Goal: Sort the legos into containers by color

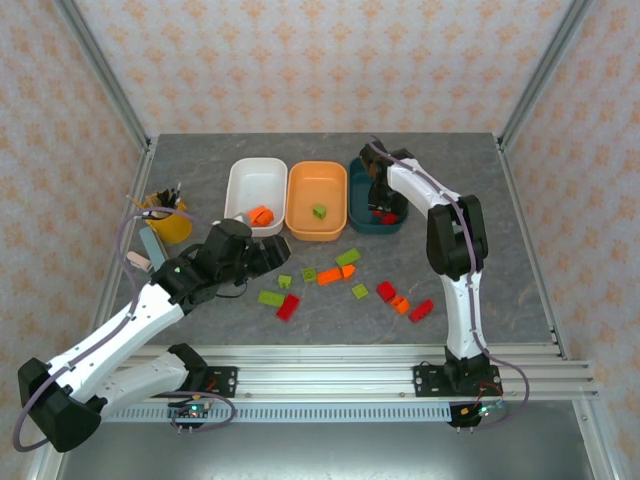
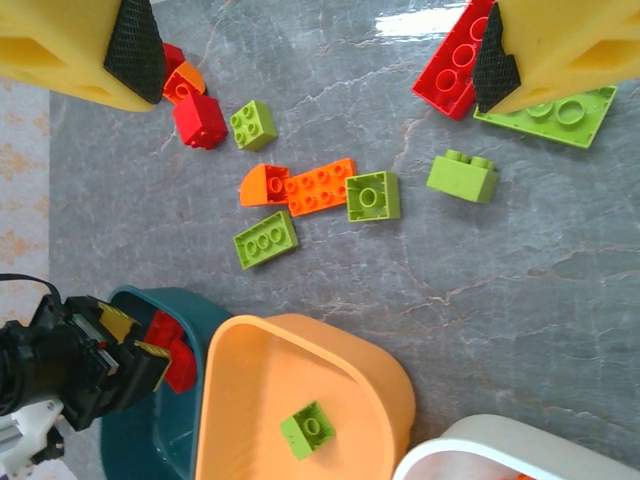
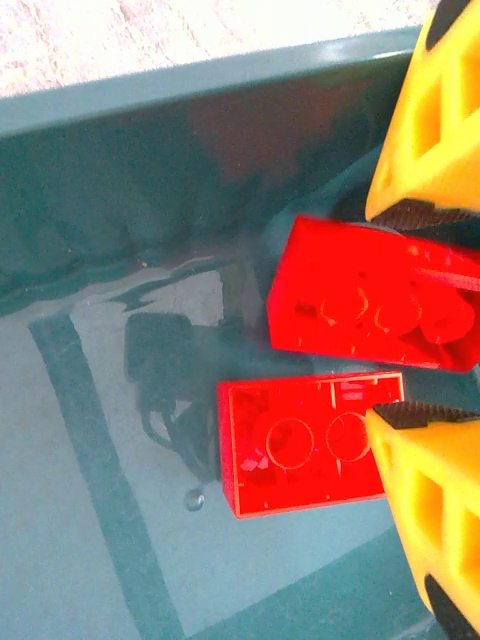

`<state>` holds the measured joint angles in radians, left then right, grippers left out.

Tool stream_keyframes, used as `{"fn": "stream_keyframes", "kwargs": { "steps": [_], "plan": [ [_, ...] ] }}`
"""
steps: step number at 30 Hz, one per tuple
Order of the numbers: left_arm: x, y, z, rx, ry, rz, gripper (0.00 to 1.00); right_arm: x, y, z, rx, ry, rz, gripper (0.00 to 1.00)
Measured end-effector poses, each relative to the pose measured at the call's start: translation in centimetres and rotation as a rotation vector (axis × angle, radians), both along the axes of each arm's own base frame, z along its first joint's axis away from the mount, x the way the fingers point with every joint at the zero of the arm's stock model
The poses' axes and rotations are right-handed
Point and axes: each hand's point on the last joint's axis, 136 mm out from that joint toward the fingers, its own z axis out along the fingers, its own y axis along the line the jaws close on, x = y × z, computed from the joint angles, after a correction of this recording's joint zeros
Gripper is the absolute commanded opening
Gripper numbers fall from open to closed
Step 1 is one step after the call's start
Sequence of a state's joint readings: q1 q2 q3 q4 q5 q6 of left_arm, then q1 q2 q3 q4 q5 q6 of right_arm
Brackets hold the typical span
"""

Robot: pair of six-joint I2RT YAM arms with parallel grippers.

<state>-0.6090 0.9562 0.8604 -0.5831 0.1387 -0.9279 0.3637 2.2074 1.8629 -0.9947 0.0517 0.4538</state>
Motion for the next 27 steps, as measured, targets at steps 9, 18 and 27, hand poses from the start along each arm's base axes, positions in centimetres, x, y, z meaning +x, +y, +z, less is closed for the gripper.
{"fn": "stream_keyframes", "kwargs": {
  "steps": [9,18,27],
  "plan": [
    [-1.5,2.3,-6.4,0.066,0.236,0.191,0.78,-1.1,3.2,7.7,0.103,-0.202,0.139,0.55],
    [-3.2,4.8,-12.1,0.039,0.490,0.524,0.74,-11.2,9.9,12.6,0.276,-0.331,0.457,0.55],
    [-3.5,4.2,-15.5,0.035,0.674,0.724,0.72,-16.6,9.5,9.2,0.302,-0.235,0.512,0.54]
  ]
}}
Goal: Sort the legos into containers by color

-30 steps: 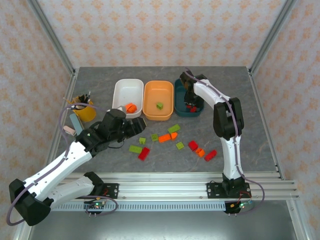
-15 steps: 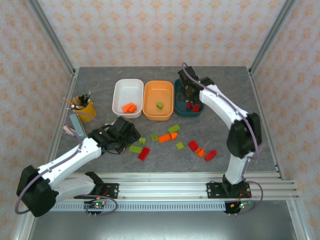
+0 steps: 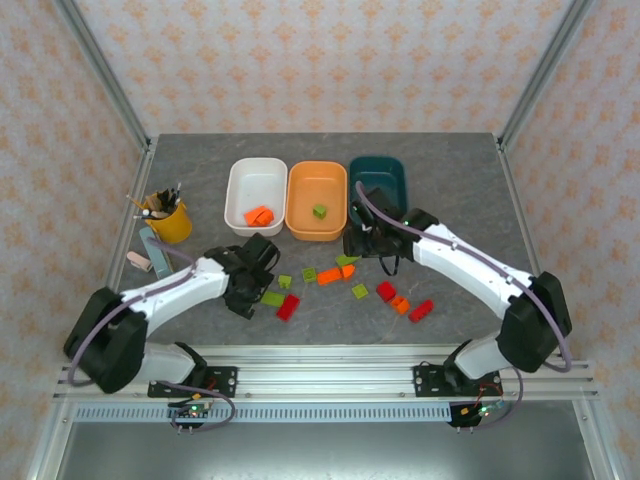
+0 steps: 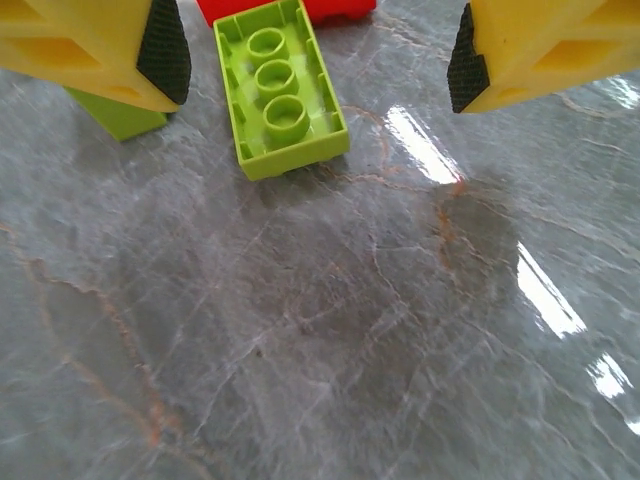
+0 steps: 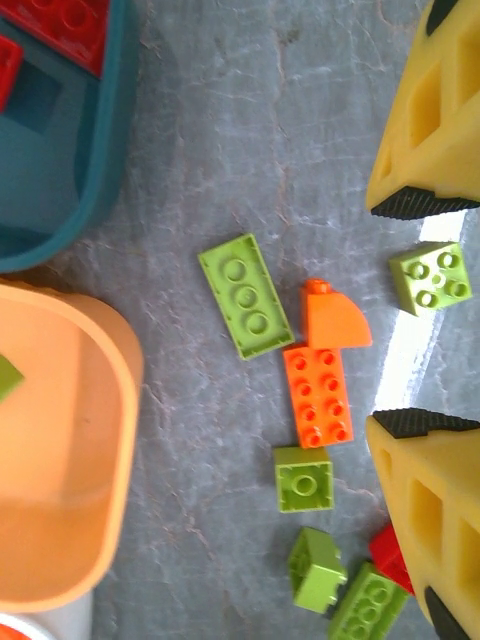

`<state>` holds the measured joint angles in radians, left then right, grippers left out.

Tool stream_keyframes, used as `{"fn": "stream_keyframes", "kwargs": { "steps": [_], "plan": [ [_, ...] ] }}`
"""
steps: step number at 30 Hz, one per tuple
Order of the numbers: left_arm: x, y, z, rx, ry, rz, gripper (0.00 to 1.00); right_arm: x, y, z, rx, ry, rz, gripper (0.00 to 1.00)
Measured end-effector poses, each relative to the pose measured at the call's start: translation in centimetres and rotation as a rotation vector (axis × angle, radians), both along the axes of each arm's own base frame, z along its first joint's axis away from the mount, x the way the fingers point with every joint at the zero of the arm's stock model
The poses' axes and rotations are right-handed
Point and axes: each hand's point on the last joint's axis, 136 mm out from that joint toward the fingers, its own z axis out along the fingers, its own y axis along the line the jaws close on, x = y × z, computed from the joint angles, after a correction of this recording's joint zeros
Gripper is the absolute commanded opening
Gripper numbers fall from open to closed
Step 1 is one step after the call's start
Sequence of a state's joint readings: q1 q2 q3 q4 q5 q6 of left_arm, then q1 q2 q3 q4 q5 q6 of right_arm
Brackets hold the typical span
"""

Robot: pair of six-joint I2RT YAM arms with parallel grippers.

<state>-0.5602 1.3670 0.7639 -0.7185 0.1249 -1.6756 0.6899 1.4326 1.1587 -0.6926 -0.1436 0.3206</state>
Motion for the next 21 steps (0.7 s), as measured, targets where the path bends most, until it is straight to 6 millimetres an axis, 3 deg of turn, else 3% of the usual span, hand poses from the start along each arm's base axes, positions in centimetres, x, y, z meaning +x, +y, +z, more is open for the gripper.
{"fn": "stream_keyframes", "kwargs": {
  "steps": [8,11,16,21],
  "plan": [
    [1.2,-1.5,-0.9,-0.023,0.054,0.079,0.67,-2.0,-0.7,0.9,0.047,-0.016,0.002,0.54],
    [1.1,-1.8,-1.7,-0.028,0.084,0.106,0.63,-2.2,-0.9,1.1,0.053,-0.022,-0.001,0.54],
    [1.4,-2.1,-2.5,-0.037,0.094,0.140,0.47,-2.3,-0.9,1.2,0.061,-0.023,-0.010,0.54],
    [1.4,-2.1,-2.6,-0.036,0.097,0.149,0.46,-2.4,-1.0,1.0,0.061,-0.017,-0.017,0.54]
  ]
}}
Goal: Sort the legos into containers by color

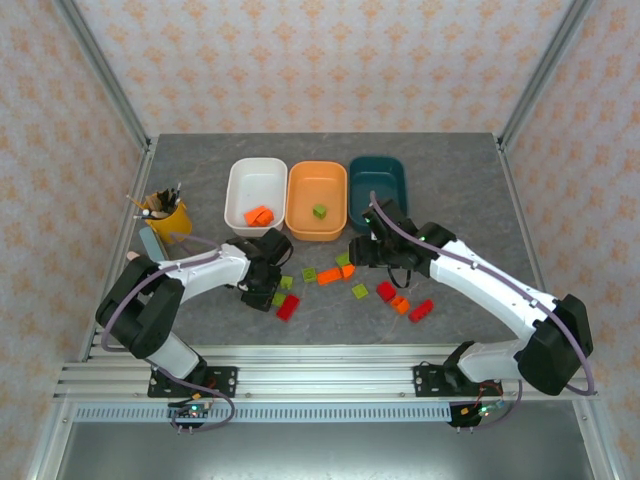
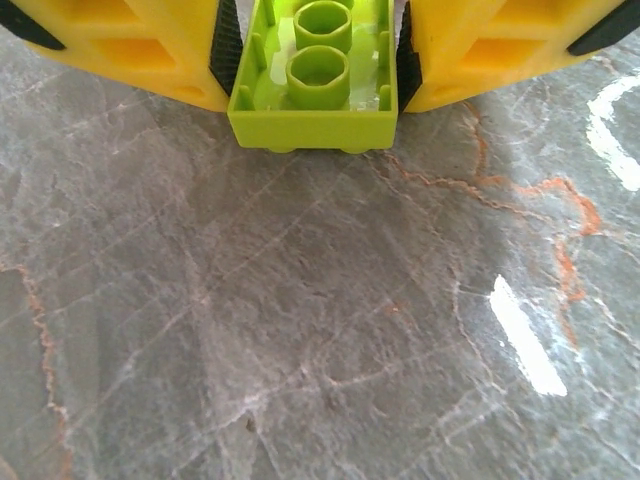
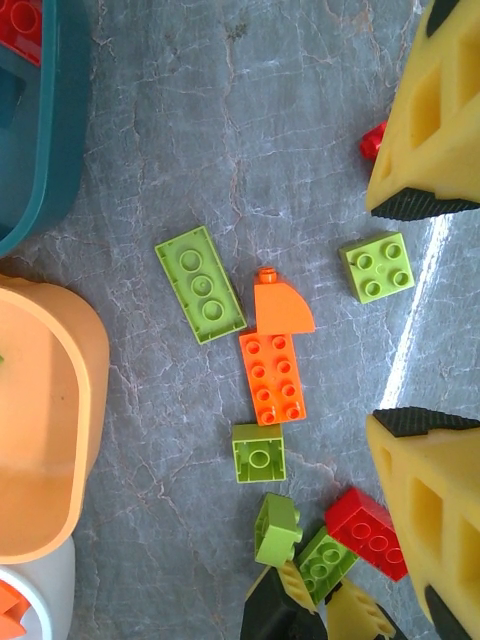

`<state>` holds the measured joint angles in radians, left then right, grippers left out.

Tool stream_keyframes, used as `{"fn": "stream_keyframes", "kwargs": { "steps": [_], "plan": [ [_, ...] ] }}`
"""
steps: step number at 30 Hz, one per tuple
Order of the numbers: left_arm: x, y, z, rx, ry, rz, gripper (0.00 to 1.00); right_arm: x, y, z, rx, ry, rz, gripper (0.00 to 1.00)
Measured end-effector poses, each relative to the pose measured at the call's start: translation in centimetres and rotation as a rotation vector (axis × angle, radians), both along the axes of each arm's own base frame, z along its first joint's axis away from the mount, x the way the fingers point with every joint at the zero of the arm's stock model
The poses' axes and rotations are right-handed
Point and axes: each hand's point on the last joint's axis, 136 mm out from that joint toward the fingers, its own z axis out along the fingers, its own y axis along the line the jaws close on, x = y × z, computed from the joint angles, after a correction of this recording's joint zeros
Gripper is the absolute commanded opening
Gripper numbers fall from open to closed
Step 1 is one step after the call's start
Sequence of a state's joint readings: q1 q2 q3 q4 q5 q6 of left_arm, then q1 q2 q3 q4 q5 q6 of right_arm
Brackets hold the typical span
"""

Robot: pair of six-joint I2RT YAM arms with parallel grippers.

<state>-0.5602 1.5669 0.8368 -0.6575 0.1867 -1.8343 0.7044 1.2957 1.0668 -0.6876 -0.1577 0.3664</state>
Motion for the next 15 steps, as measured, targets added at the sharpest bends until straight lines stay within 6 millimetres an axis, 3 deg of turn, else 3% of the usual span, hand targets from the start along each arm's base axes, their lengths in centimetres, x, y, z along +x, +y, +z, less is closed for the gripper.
{"fn": "stream_keyframes", "kwargs": {
  "steps": [8,12,15],
  "plan": [
    [0.5,0.9,1.2,0.030,-0.066,0.004,0.42,-0.1,-0.1,0.4,0.008,-0.009,0.000,0.54],
    [2.1,1.5,4.9,0.063,-0.158,-0.036,0.41,-0.1,-0.2,1.0,0.021,-0.024,-0.009,0.54],
    [5.2,1.1,9.1,0.070,-0.268,-0.088,0.41,0.1,-0.3,1.8,0.038,-0.041,-0.028,0.53]
  ]
}}
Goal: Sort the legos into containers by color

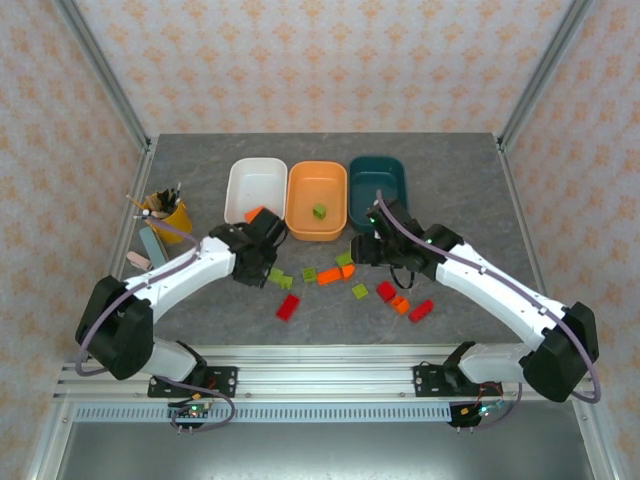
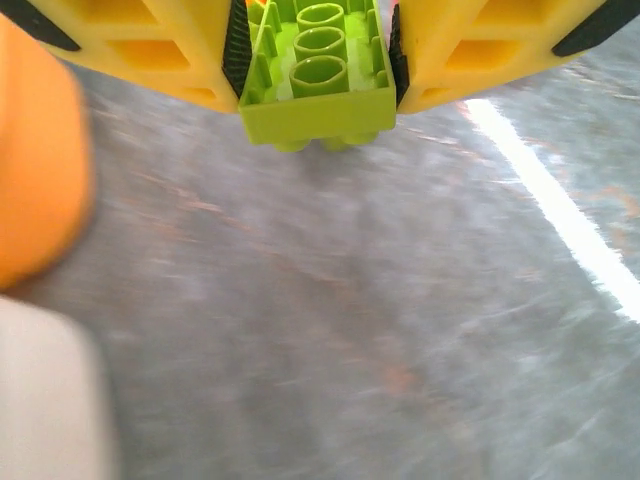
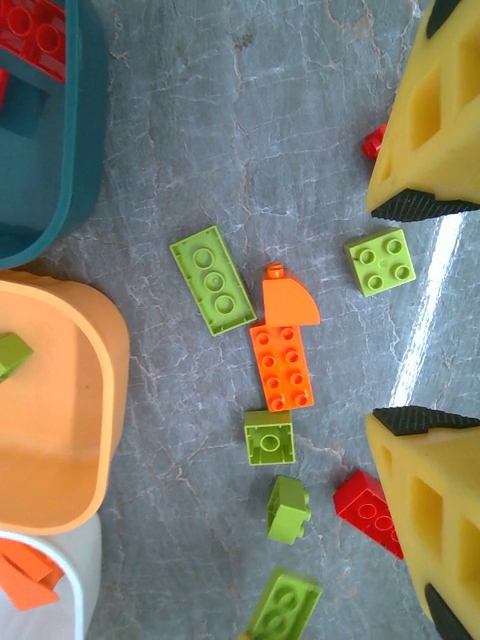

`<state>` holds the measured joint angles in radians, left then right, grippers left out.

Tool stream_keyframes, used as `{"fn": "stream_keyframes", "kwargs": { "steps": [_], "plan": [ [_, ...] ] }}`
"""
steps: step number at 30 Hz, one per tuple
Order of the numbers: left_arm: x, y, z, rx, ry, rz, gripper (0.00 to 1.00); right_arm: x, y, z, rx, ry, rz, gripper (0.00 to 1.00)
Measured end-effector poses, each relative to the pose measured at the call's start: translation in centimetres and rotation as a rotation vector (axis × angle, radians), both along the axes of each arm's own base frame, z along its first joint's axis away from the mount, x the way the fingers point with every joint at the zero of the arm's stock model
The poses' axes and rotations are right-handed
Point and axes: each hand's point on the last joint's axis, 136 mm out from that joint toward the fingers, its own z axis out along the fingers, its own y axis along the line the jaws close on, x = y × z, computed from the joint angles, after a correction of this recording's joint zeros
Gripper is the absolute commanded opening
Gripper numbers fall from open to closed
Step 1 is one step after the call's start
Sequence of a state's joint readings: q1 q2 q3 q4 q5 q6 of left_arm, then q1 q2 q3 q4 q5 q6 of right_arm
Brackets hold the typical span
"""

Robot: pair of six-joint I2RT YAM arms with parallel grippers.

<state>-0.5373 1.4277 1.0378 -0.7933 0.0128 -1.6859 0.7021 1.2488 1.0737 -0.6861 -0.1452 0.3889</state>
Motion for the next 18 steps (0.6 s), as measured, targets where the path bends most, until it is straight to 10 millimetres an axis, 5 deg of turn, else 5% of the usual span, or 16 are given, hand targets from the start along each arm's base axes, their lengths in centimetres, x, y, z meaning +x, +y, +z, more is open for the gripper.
{"fn": "stream_keyframes", "kwargs": {
  "steps": [5,9,13,18],
  "plan": [
    [5.6,-1.5,6.1,0.041,-0.151,-0.132,0.41,1.6,-0.2,1.6,0.062,-0.039,-0.063,0.53],
    [11.1,-4.4,8.6,0.093,-0.209,-0.268,0.41,2.9,-0.7,2.5,0.105,-0.053,-0.119,0.53],
    [15.1,-6.6,7.1,0.160,-0.188,-0.390,0.42,3.8,-1.3,2.9,0.135,-0.056,-0.165,0.53],
    [17.2,-7.8,1.4,0.236,-0.072,-0.501,0.42,4.2,-2.2,2.9,0.150,-0.044,-0.214,0.53]
  ]
}}
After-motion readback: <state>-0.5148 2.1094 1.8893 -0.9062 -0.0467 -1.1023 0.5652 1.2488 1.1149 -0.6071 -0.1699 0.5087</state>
